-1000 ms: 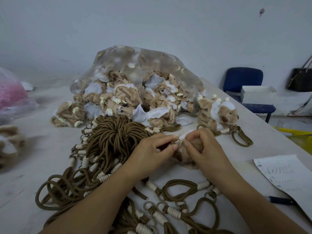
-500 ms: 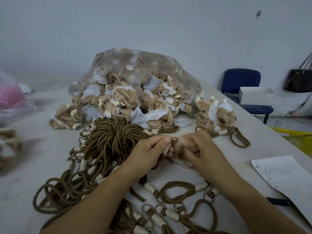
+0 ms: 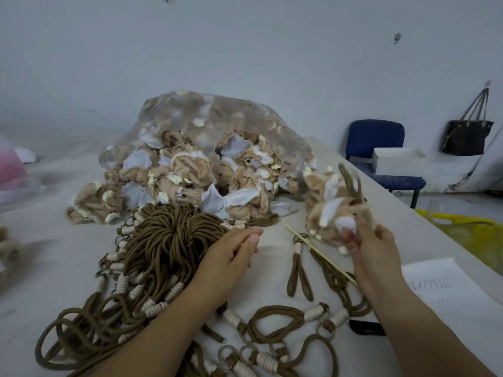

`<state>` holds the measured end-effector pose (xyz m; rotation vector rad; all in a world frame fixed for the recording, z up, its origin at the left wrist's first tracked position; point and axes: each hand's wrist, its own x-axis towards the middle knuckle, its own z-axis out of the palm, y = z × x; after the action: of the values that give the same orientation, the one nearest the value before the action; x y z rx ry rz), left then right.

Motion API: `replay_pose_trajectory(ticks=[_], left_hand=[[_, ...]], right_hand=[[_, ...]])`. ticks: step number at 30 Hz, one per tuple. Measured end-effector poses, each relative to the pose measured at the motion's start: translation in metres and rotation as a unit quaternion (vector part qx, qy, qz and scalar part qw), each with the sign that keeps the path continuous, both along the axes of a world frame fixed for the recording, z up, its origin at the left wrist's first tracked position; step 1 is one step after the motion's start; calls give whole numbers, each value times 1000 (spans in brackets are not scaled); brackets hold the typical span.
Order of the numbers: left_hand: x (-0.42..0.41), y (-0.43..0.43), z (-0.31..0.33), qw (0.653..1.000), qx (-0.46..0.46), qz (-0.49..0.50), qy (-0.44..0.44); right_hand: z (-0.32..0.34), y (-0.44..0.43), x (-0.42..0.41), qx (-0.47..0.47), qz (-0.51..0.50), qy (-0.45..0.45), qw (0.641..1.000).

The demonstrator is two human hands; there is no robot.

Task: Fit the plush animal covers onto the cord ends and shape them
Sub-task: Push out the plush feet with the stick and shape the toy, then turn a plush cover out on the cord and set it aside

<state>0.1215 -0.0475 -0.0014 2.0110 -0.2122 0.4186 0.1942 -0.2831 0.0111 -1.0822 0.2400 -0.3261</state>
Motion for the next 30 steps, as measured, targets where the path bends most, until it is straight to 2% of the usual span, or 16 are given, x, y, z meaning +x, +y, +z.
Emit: replay_pose_trajectory(ticks=[5, 7, 9, 11, 12, 13, 14, 15, 17, 23, 27, 30], left_hand=[[1, 0, -1, 1000, 8, -5, 14], [1, 0, -2, 1000, 12, -4, 16], [1, -1, -3, 1000, 13, -5, 18], [1, -1, -2, 1000, 12, -6, 19], [1, -1, -3, 1000, 12, -6, 18], [1, -1, -3, 1000, 14, -7, 17], [1, -2, -3, 1000, 16, -7, 15], [1, -2, -4, 1000, 16, -8, 14], [1, -3, -4, 1000, 18, -8, 14], [5, -3, -2, 997, 71, 7, -12], [25, -7, 10, 983, 179, 17, -35], [64, -10, 27, 975, 212, 62, 35]], right_hand=[[-4, -10, 5, -41, -69, 11, 997], [-3, -11, 2, -144, -119, -2, 982], [0, -5, -5, -330, -163, -69, 927], [-3, 2, -7, -533, -148, -146, 820], [-8, 5, -5, -619, -121, -144, 762], [-12, 5, -2, -681, -84, -112, 719], [-15, 3, 1, -708, -39, -54, 703], [-16, 1, 4, -708, 3, 0, 706], [-14, -3, 5, -685, 35, 40, 726], [-11, 11, -13, -648, -74, -88, 753], [-11, 19, -20, -649, -66, -140, 745], [-11, 25, -23, -655, -29, -163, 738]])
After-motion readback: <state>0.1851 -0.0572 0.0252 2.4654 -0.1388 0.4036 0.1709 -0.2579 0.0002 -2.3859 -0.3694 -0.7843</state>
